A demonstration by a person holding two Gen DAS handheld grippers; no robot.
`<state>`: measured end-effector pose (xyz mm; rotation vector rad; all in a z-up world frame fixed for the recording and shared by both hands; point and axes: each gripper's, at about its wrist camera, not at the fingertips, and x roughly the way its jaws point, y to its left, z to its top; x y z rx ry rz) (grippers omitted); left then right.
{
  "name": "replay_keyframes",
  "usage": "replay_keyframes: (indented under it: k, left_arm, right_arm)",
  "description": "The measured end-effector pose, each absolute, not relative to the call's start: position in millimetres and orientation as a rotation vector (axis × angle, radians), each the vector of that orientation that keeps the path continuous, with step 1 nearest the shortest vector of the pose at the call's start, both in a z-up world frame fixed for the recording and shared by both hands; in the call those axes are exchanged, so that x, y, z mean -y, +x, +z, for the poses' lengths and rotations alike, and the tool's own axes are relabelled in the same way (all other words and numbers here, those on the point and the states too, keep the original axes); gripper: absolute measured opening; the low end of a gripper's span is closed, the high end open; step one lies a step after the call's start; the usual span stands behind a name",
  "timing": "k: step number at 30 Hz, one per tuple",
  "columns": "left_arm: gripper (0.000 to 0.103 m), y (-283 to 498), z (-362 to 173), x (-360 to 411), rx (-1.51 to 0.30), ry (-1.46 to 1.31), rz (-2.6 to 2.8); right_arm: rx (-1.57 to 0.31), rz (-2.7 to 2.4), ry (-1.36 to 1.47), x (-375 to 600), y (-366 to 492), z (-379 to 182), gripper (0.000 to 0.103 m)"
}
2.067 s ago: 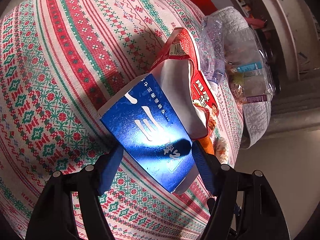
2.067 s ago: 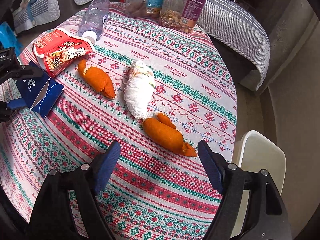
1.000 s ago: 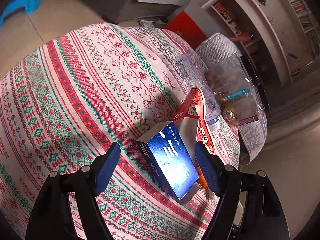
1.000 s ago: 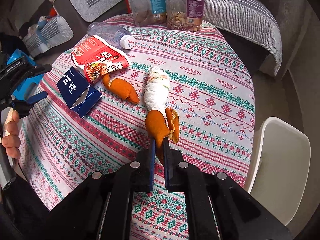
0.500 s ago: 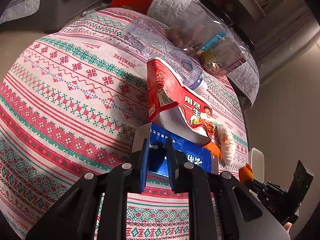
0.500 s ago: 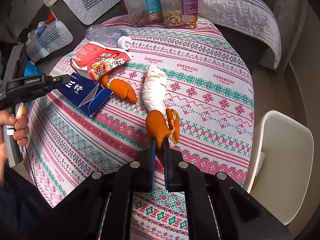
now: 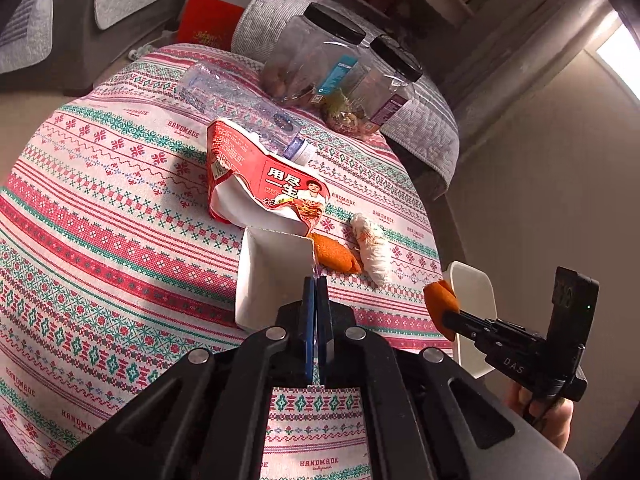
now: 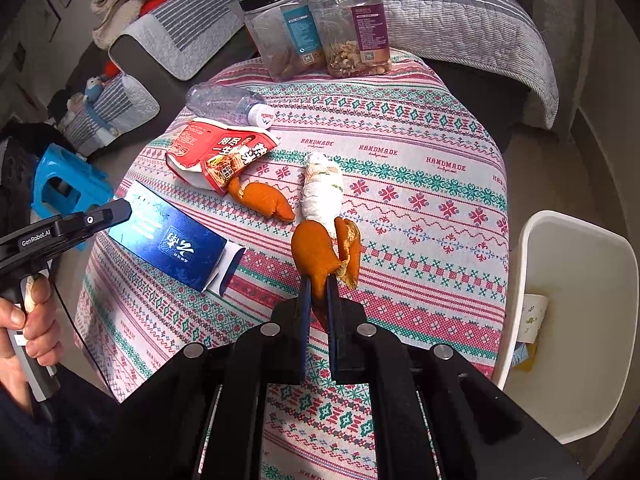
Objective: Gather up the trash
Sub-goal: 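Carry the blue box with the left gripper while the right carries orange peel, release both over the bin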
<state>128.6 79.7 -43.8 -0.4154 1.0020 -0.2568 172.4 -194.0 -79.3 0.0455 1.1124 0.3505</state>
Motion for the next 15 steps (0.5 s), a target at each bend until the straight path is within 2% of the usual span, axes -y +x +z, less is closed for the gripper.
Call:
replay_keyframes:
  k: [15]
  left_arm:
    - [0.000, 109.7, 1.9, -12.6, -0.862, -0.400, -0.353]
  right_arm:
    - [-1.032, 0.305, 0.239, 259.9, 143.3, -48.1, 0.007]
